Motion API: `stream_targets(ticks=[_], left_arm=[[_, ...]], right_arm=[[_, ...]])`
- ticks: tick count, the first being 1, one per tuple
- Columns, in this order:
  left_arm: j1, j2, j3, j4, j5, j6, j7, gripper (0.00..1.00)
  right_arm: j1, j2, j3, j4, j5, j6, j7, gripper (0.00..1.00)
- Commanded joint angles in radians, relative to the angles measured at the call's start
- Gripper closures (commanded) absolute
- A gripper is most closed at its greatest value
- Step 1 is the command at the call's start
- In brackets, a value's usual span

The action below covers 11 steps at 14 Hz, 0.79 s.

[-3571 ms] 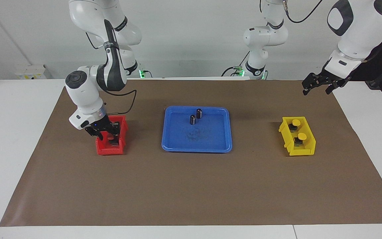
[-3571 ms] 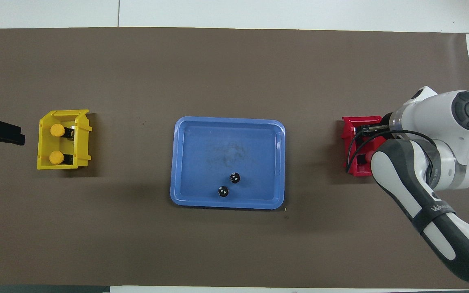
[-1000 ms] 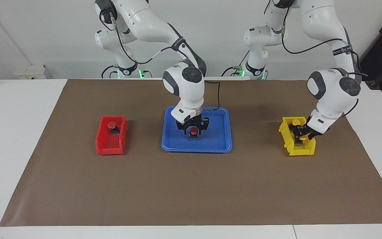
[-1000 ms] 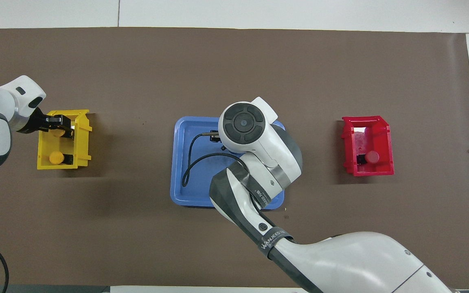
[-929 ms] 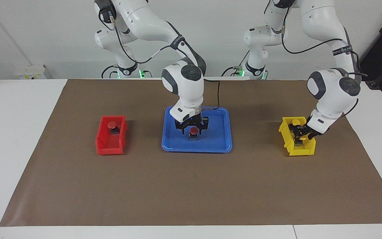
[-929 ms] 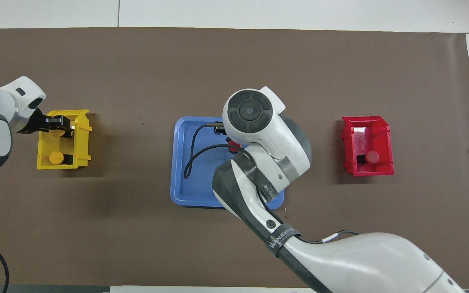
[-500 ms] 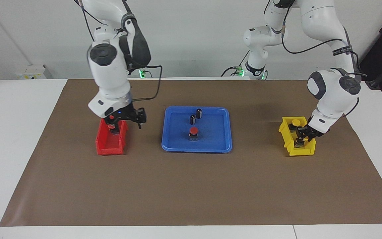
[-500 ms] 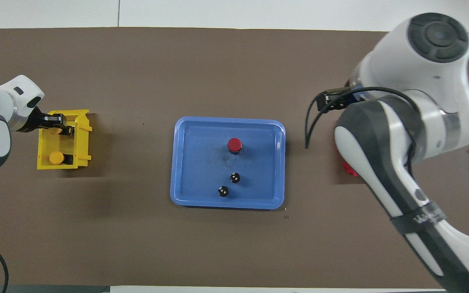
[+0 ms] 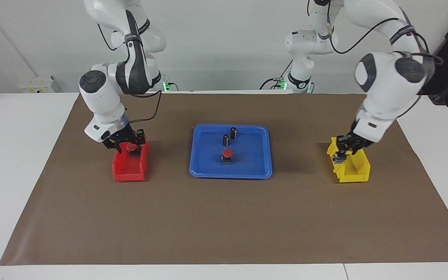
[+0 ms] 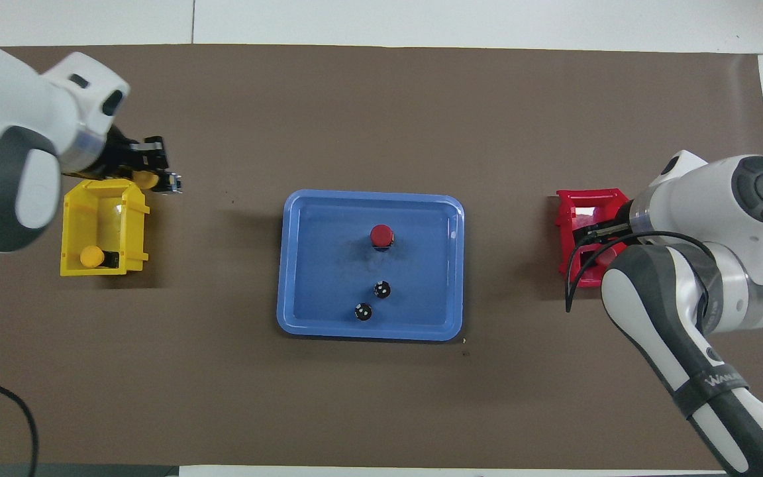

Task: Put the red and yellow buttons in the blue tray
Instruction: 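Place the yellow button in the tray while the right gripper grasps another red button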

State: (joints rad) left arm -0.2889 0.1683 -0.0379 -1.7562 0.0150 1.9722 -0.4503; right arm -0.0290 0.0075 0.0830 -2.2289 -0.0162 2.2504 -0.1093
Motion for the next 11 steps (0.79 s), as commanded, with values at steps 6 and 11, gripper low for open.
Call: stream_targets(ticks=[6,11], left_arm=[[-0.315,0.089,0.016,-0.118,0.014,0.240,-0.360,0.99],[-0.360,0.145,0.016,-0.118,0.016,0.274,-0.397,0.98]], right_arm=[[-0.048,-0.078,0.012,-0.159,0.019,0.124,-0.055,0.35],[-0.049,-0.077,0.012,-0.175,0.019,0.136,-0.056,0.50]])
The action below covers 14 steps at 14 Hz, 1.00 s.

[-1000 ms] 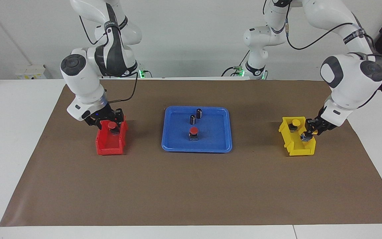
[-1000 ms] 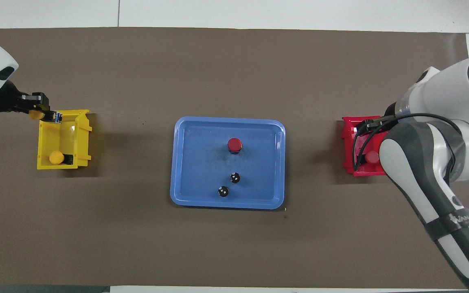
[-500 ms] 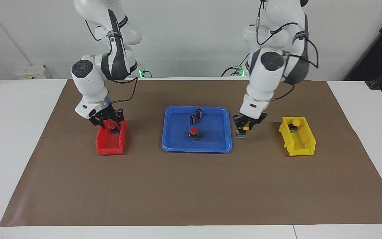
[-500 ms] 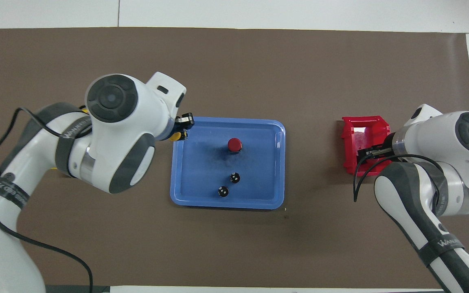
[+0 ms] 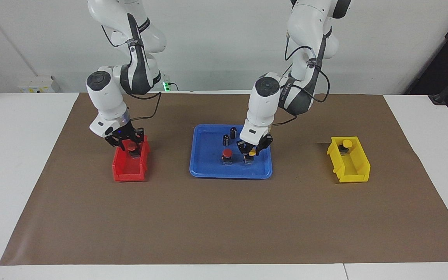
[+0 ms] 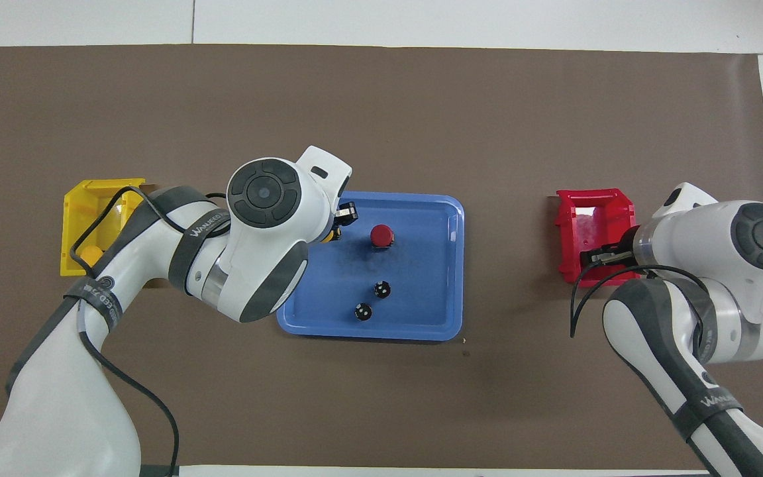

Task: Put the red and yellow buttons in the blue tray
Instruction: 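Place the yellow button in the tray while the right gripper grasps another red button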

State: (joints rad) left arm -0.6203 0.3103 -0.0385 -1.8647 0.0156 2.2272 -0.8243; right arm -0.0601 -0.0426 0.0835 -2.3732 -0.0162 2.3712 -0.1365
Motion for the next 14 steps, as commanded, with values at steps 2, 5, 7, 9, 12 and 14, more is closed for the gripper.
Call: stream_targets(ticks=[2,5,7,9,12,14], left_arm=[[-0.039,0.003,0.017,-0.011,0.015,0.015,-0.021,0.88],[-0.039,0.001,0.020,-0.002,0.023,-0.013,-0.012,0.12],[-0.026,-0.020,0.022,0.024,0.024,-0.070,0.007,0.02],[0.035,-0.068,0.028,0.059,0.023,-0.157,0.086,0.00],[0.224,-0.147,0.026,0.067,0.021,-0.282,0.361,0.00],[0.354,-0.180,0.026,0.081,0.018,-0.352,0.616,0.00]], right_arm=[[-0.011,-0.019,0.012,-0.029,0.019,0.023,-0.017,0.68],[-0.004,0.007,0.013,0.066,0.018,-0.053,-0.014,0.75],[-0.004,0.035,0.013,0.205,0.018,-0.212,-0.015,0.75],[0.011,0.044,0.021,0.340,0.018,-0.366,-0.002,0.75],[0.145,0.105,0.021,0.515,0.018,-0.463,0.200,0.75],[0.233,0.138,0.021,0.555,0.018,-0.407,0.375,0.75]])
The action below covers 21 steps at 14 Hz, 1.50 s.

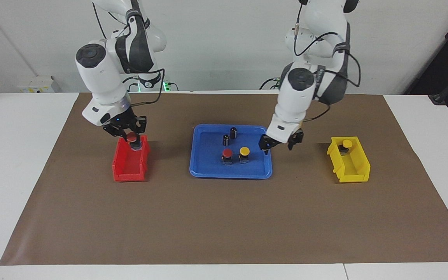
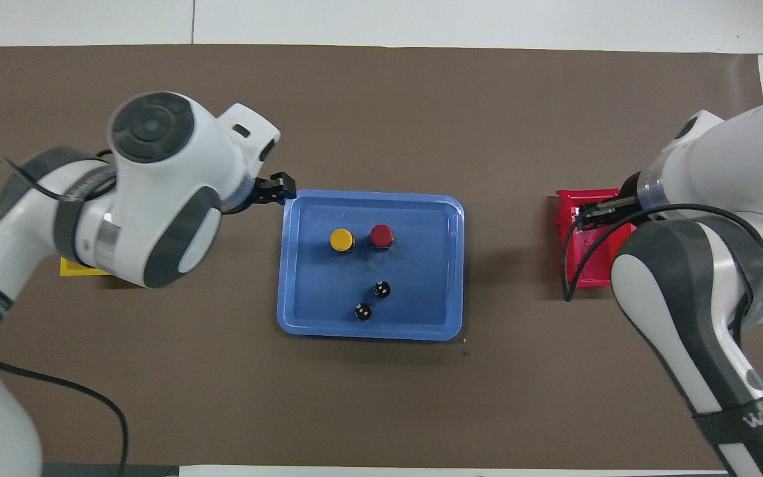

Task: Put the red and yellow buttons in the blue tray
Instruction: 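Place the red button in the tray while the left gripper returns to the bin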

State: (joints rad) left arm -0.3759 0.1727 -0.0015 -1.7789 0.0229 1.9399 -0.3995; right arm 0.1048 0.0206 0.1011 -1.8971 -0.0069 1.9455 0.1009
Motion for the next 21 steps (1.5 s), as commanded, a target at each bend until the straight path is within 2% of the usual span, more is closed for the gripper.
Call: stream_targets(ticks=[1,3,4,6,8,10,14,17,18,19,20,21], left_arm=[[0.185,-0.068,-0.011,-0.005,0.005,-0.084,0.308,0.00],[0.291,-0.093,-0.011,-0.019,0.003,-0.085,0.440,0.00],[0.328,-0.098,-0.009,-0.046,0.003,-0.064,0.485,0.00],[0.388,-0.139,-0.011,-0.156,0.003,0.034,0.518,0.12],[0.394,-0.182,-0.009,-0.281,0.002,0.129,0.521,0.21],[0.422,-0.212,-0.011,-0.355,0.002,0.155,0.551,0.22],[0.422,-0.245,-0.009,-0.440,0.002,0.207,0.554,0.26],[0.423,-0.236,-0.009,-0.484,0.002,0.279,0.558,0.27],[0.423,-0.231,-0.009,-0.499,0.002,0.315,0.556,0.27],[0.423,-0.226,-0.009,-0.510,0.003,0.341,0.556,0.27],[0.423,-0.211,-0.009,-0.511,0.003,0.355,0.556,0.28],[0.423,-0.205,-0.009,-0.510,0.002,0.364,0.558,0.28]], right_arm=[[0.126,0.100,0.003,0.082,0.008,0.073,0.236,0.74],[0.235,0.148,0.003,0.075,0.008,0.165,0.398,0.74],[0.257,0.151,0.003,0.055,0.008,0.199,0.436,0.73],[0.279,0.159,0.003,0.018,0.005,0.239,0.444,0.72],[0.297,0.195,0.003,-0.010,-0.004,0.308,0.448,0.72],[0.302,0.226,0.003,-0.013,-0.008,0.335,0.448,0.72],[0.303,0.220,0.003,-0.086,-0.018,0.372,0.447,0.68],[0.317,0.219,0.003,-0.123,-0.024,0.395,0.448,0.59],[0.317,0.217,0.002,-0.129,-0.024,0.394,0.447,0.54],[0.317,0.217,0.002,-0.126,-0.024,0.391,0.447,0.35],[0.312,0.219,0.000,-0.110,-0.025,0.377,0.447,0.08],[0.303,0.217,-0.003,-0.073,-0.025,0.345,0.444,0.00]])
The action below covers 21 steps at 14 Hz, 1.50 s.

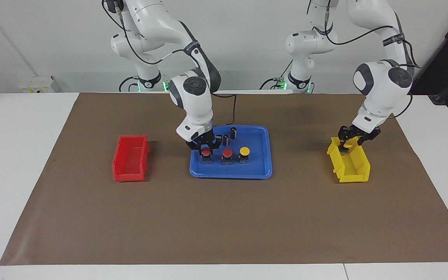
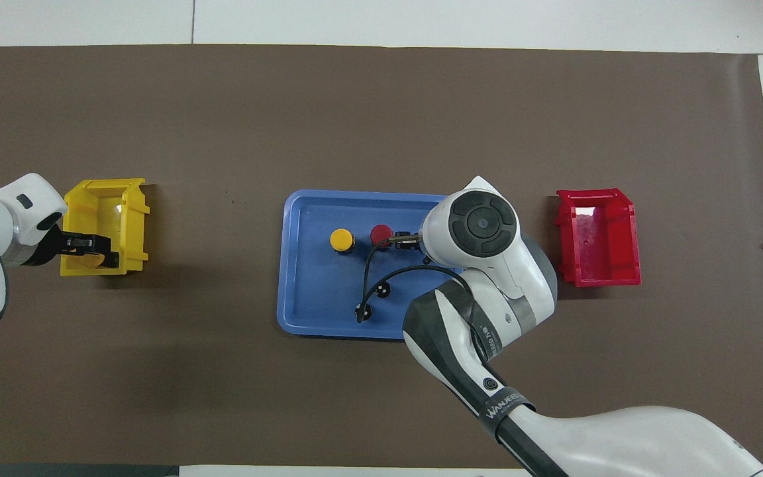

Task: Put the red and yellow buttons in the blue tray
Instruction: 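Place the red button in the tray while the left gripper returns to the bin, then carry the second yellow button with the left gripper into the tray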

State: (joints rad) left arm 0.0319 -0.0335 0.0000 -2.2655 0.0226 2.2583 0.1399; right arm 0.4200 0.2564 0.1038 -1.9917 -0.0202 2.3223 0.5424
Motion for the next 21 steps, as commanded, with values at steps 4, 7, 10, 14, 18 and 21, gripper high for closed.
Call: stream_targets(ticks=[4,7,10,14,18,21], left_arm=[[0.029,0.006,-0.011,-0.041,0.002,0.066,0.038,0.30],[0.029,0.023,-0.011,-0.048,0.003,0.093,0.026,0.85],[0.023,0.050,-0.012,0.053,0.002,0.022,0.001,0.99],[-0.091,0.101,-0.015,0.418,0.049,-0.341,-0.152,0.99],[-0.321,0.103,-0.021,0.494,0.108,-0.441,-0.515,0.98],[-0.461,0.104,-0.025,0.416,0.099,-0.346,-0.695,0.99]], right_arm=[[-0.137,-0.046,-0.010,0.301,-0.018,-0.372,-0.009,0.00],[-0.294,-0.145,-0.007,0.352,-0.015,-0.536,-0.167,0.00],[-0.412,-0.222,-0.010,0.375,-0.012,-0.654,-0.321,0.00],[-0.536,-0.229,-0.021,0.513,-0.014,-0.840,-0.530,0.00],[-0.579,-0.252,-0.029,0.467,-0.012,-0.828,-0.621,0.00],[-0.602,-0.287,-0.038,0.387,-0.010,-0.775,-0.622,0.00]])
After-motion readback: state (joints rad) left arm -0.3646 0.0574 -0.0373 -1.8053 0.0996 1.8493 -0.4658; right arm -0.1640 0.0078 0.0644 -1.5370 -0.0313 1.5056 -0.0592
